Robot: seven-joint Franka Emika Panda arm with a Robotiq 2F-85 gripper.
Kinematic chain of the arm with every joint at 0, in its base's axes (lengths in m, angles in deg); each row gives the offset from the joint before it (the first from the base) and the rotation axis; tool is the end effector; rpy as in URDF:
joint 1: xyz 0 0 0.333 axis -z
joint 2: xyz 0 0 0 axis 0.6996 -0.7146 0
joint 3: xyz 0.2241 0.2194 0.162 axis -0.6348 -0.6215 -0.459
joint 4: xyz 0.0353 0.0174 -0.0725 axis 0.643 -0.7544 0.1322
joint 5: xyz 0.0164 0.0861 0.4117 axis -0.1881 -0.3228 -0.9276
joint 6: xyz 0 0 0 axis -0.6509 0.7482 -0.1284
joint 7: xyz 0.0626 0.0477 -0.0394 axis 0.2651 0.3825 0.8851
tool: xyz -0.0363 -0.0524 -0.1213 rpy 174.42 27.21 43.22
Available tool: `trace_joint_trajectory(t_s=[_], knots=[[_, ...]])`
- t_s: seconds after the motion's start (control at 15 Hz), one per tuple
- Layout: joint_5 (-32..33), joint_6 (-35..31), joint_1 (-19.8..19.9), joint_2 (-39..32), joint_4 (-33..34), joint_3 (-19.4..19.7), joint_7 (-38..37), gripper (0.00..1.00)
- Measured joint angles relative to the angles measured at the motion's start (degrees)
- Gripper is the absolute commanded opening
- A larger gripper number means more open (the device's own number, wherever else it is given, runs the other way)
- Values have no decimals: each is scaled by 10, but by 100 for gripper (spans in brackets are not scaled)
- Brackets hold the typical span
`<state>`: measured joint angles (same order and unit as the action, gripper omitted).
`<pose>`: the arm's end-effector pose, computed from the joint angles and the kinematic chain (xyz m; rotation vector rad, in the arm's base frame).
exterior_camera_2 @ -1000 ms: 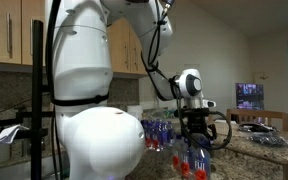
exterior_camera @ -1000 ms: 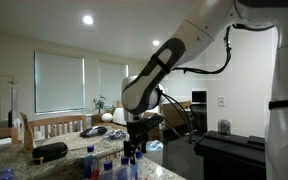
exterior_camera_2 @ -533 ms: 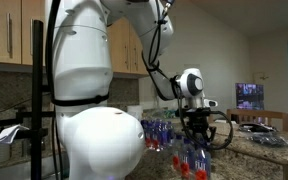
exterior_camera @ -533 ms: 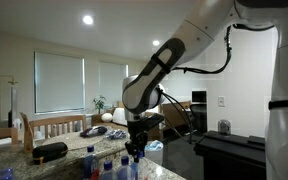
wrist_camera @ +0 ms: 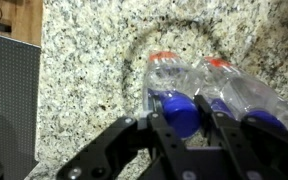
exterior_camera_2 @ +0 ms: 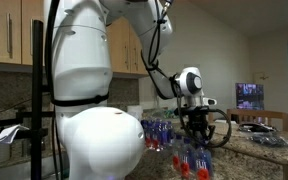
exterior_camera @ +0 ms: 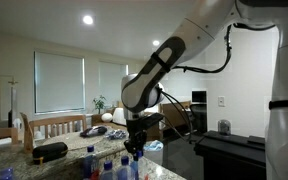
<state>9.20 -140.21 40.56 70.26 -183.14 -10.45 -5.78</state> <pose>0.4776 0.0422 0.3314 3.0153 0.2957 0.0175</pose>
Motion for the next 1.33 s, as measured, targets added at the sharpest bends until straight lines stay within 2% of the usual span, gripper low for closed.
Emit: trace_joint_trajectory(t_s=[0.4,0.47,0.67,0.93,1.0,1.33], knots=[[0,81,6,7,61,5,1,13],[1,103,8,11,74,6,3,35],[1,151,10,17,106,11,13,35],[1,152,11,16,107,11,13,35],[1,152,11,16,107,11,13,13],[-18,145,11,14,115,13,10,14]])
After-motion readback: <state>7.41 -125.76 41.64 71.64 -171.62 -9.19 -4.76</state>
